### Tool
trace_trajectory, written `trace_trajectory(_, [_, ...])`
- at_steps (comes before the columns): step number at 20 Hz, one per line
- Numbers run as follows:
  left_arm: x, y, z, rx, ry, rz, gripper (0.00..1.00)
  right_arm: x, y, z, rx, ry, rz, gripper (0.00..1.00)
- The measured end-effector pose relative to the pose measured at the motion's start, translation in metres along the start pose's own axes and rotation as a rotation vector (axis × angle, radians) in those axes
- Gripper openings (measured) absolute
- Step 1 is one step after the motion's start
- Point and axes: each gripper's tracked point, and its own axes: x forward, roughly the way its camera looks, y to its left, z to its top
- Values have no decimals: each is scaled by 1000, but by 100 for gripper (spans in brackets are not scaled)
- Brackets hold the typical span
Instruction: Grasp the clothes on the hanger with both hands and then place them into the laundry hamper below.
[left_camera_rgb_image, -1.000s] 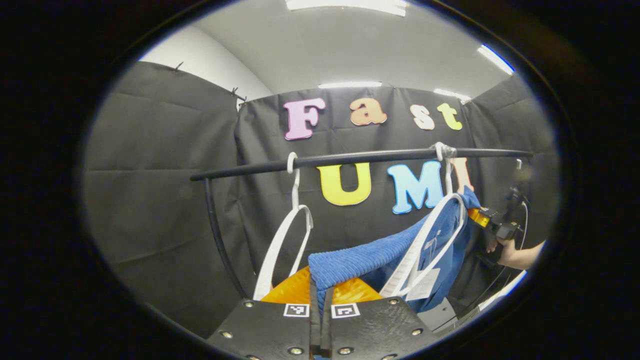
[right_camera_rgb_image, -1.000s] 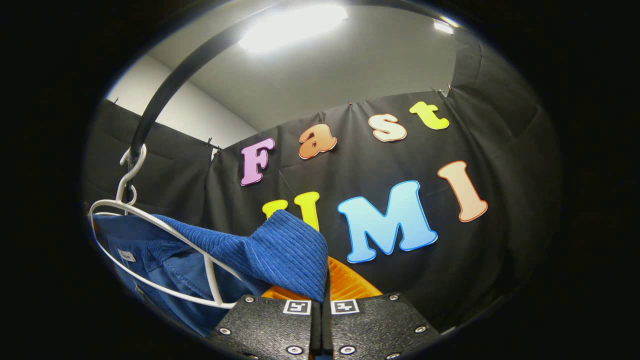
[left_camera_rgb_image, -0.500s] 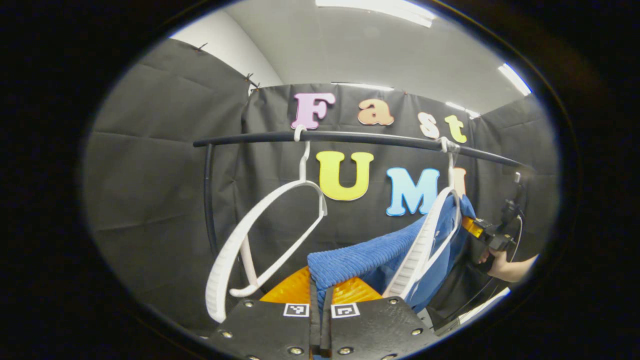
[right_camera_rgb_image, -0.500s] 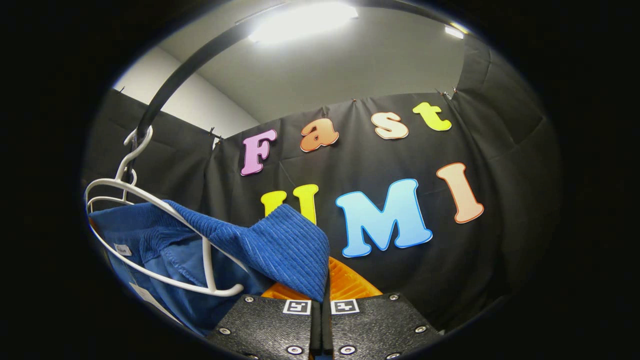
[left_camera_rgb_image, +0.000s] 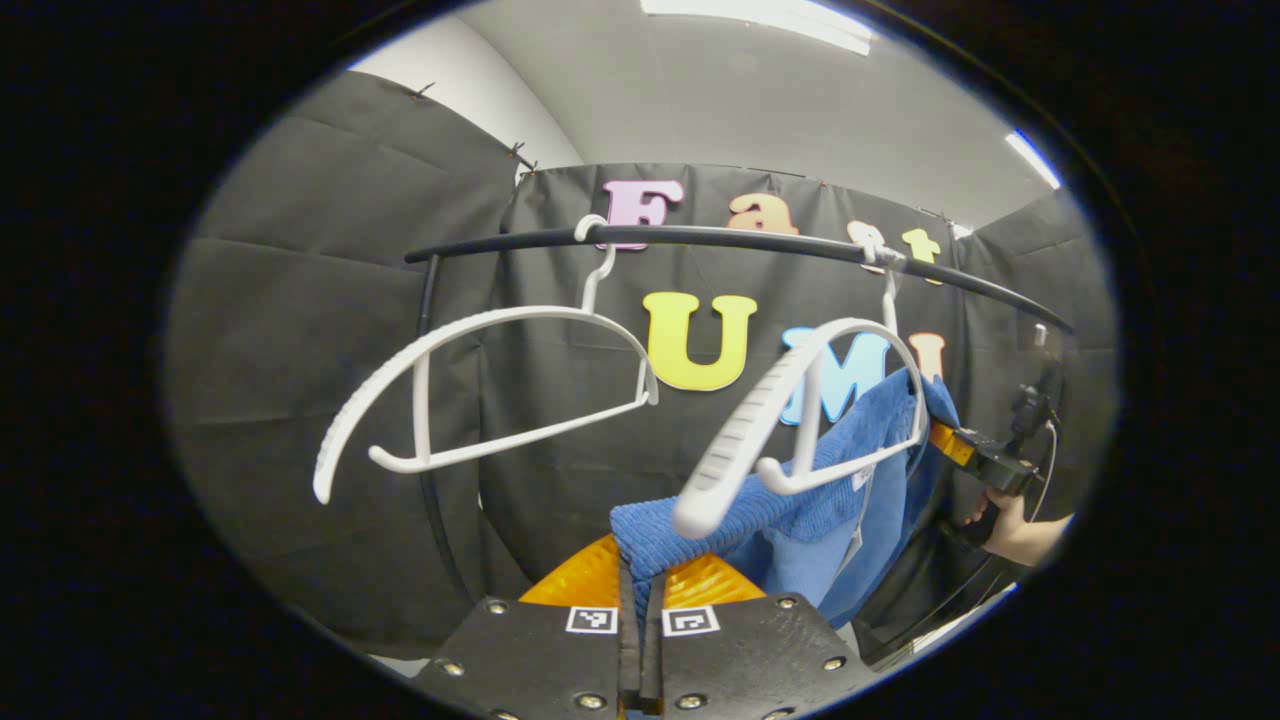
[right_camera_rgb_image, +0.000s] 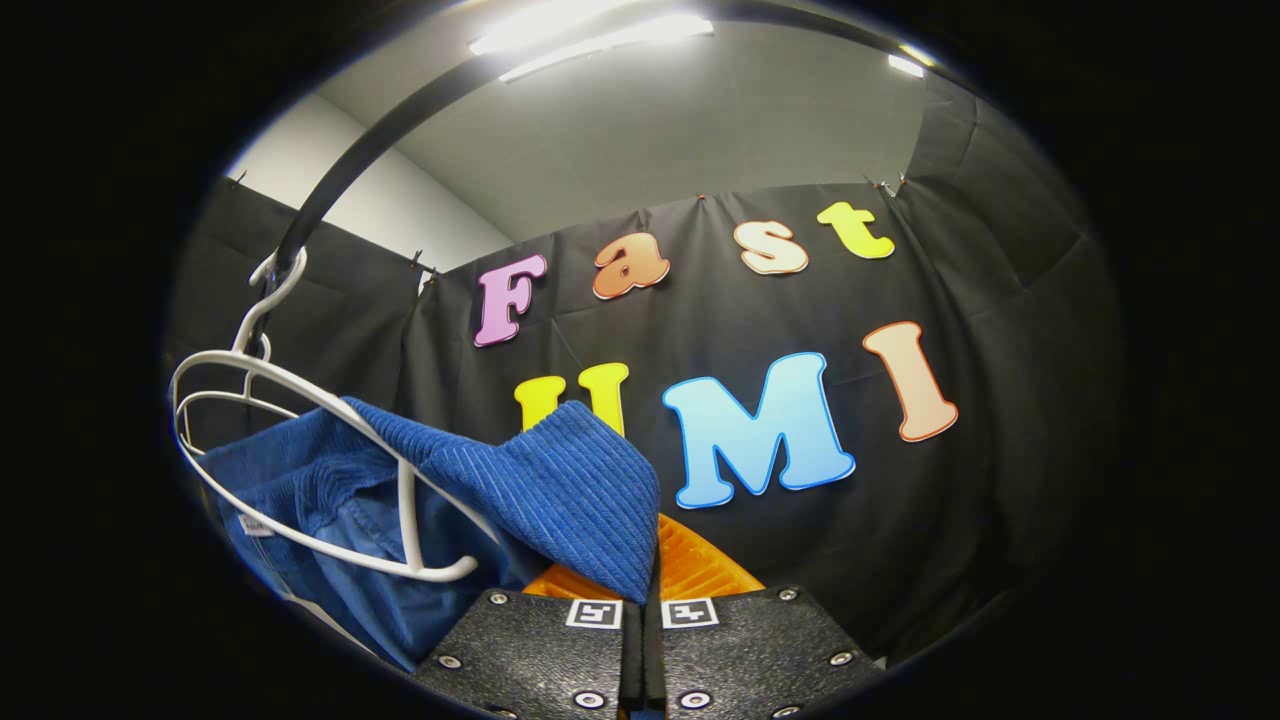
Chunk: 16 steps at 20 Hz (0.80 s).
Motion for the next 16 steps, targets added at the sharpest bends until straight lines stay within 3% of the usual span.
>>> trace_trajectory(6, [7, -24, -18, -73, 10, 1, 2, 2, -30, -25, 44, 89, -110, 0])
trace_trajectory(9, [20, -39, -26, -121, 19, -14, 1, -10, -32, -42, 70, 151, -118, 0])
trace_trajectory(16, [-3, -51, -55, -61, 85, -30, 2, -48, -40, -57, 56, 186, -144, 0])
